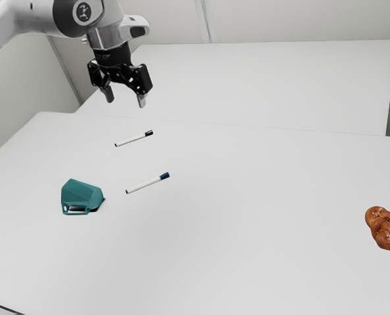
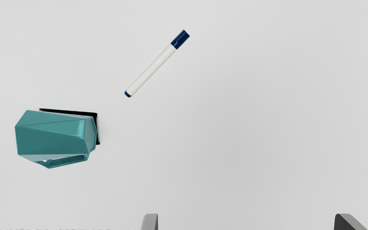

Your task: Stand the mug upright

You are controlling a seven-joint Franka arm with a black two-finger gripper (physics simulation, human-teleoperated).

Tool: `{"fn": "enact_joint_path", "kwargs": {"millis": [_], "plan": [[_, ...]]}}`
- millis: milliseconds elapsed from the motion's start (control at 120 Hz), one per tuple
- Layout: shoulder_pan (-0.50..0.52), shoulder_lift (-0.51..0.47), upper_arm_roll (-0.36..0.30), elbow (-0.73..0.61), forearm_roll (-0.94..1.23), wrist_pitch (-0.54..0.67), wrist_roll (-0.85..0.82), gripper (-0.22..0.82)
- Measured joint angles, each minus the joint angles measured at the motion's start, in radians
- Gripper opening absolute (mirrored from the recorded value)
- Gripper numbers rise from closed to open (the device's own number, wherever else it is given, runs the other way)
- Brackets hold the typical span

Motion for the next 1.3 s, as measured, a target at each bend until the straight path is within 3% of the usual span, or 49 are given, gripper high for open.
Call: {"fn": "enact_joint_path", "kwargs": {"millis": [250, 567, 717, 958, 1300], "plan": [[0.011, -0.010, 0.001, -0.005, -0.001, -0.010, -0.020, 0.60], [0.030, -0.028, 0.011, -0.126, -0.044, -0.016, 0.013, 0.60], [0.148, -0.022, 0.008, -0.214, -0.159, 0.029, 0.102, 0.60], [0.463, 0.033, 0.008, -0.281, -0.307, 0.080, 0.358, 0.60], [0.658, 0.146, 0.008, -0.302, -0.389, 0.117, 0.745, 0.60]]}}
